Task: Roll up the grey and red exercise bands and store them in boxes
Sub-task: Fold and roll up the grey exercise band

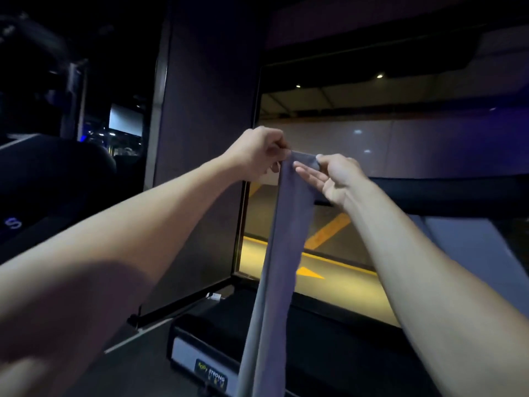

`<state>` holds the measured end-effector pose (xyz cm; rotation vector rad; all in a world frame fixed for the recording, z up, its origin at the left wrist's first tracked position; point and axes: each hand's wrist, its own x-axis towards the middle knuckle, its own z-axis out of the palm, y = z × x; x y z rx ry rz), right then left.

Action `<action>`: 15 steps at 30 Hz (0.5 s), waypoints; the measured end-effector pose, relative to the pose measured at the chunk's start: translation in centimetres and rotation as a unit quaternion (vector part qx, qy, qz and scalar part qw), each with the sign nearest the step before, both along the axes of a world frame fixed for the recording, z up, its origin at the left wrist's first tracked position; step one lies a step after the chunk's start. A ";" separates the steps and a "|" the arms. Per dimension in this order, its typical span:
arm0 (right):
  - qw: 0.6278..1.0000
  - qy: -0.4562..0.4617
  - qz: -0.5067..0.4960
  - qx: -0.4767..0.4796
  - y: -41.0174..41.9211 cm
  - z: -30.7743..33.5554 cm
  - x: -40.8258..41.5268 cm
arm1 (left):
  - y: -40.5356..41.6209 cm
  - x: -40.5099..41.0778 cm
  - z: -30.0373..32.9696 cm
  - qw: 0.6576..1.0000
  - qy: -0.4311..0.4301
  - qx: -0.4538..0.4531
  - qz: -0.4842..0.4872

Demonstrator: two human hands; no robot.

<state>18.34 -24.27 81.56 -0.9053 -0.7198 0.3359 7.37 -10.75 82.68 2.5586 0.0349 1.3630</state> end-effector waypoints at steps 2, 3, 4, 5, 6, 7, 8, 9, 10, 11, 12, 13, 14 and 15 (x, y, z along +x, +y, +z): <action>1.000 -0.021 -0.008 -0.004 -0.3 1.4 -0.2 | -0.2 -0.7 1.4 1.000 -0.015 -0.009 0.001; 0.999 -0.031 -0.008 -0.008 -0.6 2.1 -0.3 | -0.3 -1.0 2.0 1.000 -0.024 -0.011 0.000; 0.999 -0.038 -0.006 -0.011 -0.8 2.6 -0.4 | -0.5 -1.2 2.5 1.000 -0.029 -0.011 0.002; 0.999 -0.045 -0.004 -0.016 -0.9 3.1 -0.3 | -0.7 -1.4 3.0 0.999 -0.030 -0.009 0.008; 0.998 -0.051 -0.006 -0.022 -0.9 3.4 -0.3 | -0.8 -1.5 3.3 0.999 -0.029 -0.009 0.015; 0.998 -0.055 -0.010 -0.026 -1.0 3.6 -0.4 | -1.0 -1.6 3.5 0.999 -0.030 -0.010 0.020; 0.998 -0.059 -0.015 -0.027 -1.0 3.7 -0.5 | -1.1 -1.6 3.5 0.999 -0.034 -0.016 0.020; 0.997 -0.063 -0.021 -0.025 -0.9 3.7 -0.5 | -1.2 -1.6 3.4 0.999 -0.041 -0.026 0.016; 0.997 -0.066 -0.026 -0.021 -0.9 3.6 -0.5 | -1.3 -1.5 3.3 0.998 -0.051 -0.040 0.007; 0.997 -0.069 -0.030 -0.015 -0.9 3.6 -0.5 | -1.4 -1.3 3.0 0.996 -0.063 -0.060 -0.006; 0.997 -0.069 -0.034 -0.008 -1.0 3.5 -0.6 | -1.5 -1.1 2.8 0.993 -0.075 -0.084 -0.021; 0.997 -0.069 -0.038 0.001 -1.0 3.5 -0.7 | -1.6 -0.8 2.5 0.990 -0.086 -0.109 -0.036; 0.997 -0.069 -0.040 0.009 -1.2 3.5 -0.6 | -1.6 -0.6 2.2 0.985 -0.092 -0.133 -0.053; 0.997 -0.071 -0.041 0.013 -1.3 3.5 -0.6 | -1.5 -0.3 1.7 0.981 -0.089 -0.157 -0.067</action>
